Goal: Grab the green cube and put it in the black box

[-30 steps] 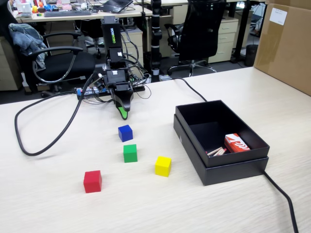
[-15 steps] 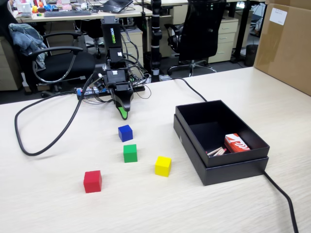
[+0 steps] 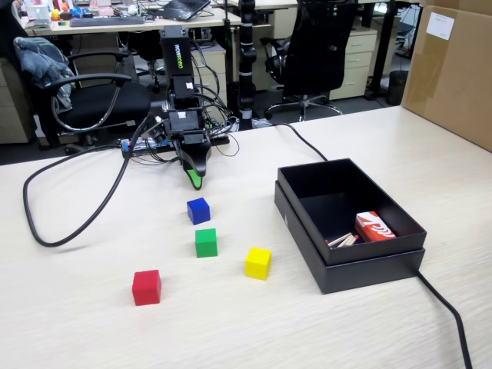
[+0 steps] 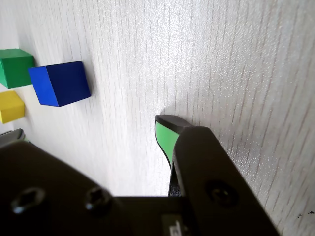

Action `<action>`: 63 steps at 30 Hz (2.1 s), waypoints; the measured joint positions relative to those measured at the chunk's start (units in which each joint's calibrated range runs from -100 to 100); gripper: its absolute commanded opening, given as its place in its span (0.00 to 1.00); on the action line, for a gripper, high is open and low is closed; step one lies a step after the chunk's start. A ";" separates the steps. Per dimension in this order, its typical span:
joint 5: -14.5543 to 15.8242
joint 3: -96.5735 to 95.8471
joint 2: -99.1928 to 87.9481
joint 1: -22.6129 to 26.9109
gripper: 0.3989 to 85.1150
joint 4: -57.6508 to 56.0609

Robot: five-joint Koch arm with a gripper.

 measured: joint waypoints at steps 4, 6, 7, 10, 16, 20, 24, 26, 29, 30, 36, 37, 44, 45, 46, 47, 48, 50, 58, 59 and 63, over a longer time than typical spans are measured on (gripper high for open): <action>0.00 0.00 0.00 0.00 0.58 0.00; 0.00 0.00 0.00 -0.05 0.57 0.00; 0.00 0.00 0.00 -0.05 0.58 0.00; 0.00 0.00 0.26 -0.05 0.57 0.00; -0.15 4.75 0.78 -0.83 0.57 -4.41; 0.10 11.68 2.46 -0.98 0.56 -16.03; 1.12 25.65 5.83 -0.34 0.56 -27.41; 1.76 33.04 9.06 -0.05 0.56 -32.91; 2.69 43.18 15.02 0.44 0.55 -39.33; 2.78 45.92 16.96 0.49 0.55 -41.27; 3.57 70.10 40.91 -0.78 0.55 -49.25; 3.52 72.20 44.79 -1.17 0.55 -49.25; 3.66 88.64 71.59 -2.69 0.55 -49.25; 3.91 90.83 75.34 -2.74 0.55 -49.40; 3.96 93.29 79.09 -2.83 0.55 -49.32; 4.10 94.48 82.20 -2.83 0.55 -49.32; 4.35 95.85 85.05 -2.88 0.55 -49.32; 4.30 98.59 89.97 -2.88 0.55 -49.32; 4.40 106.80 105.63 -3.03 0.55 -49.25; 4.40 106.89 105.76 -3.03 0.55 -49.32; 4.40 109.90 110.94 -2.98 0.55 -49.32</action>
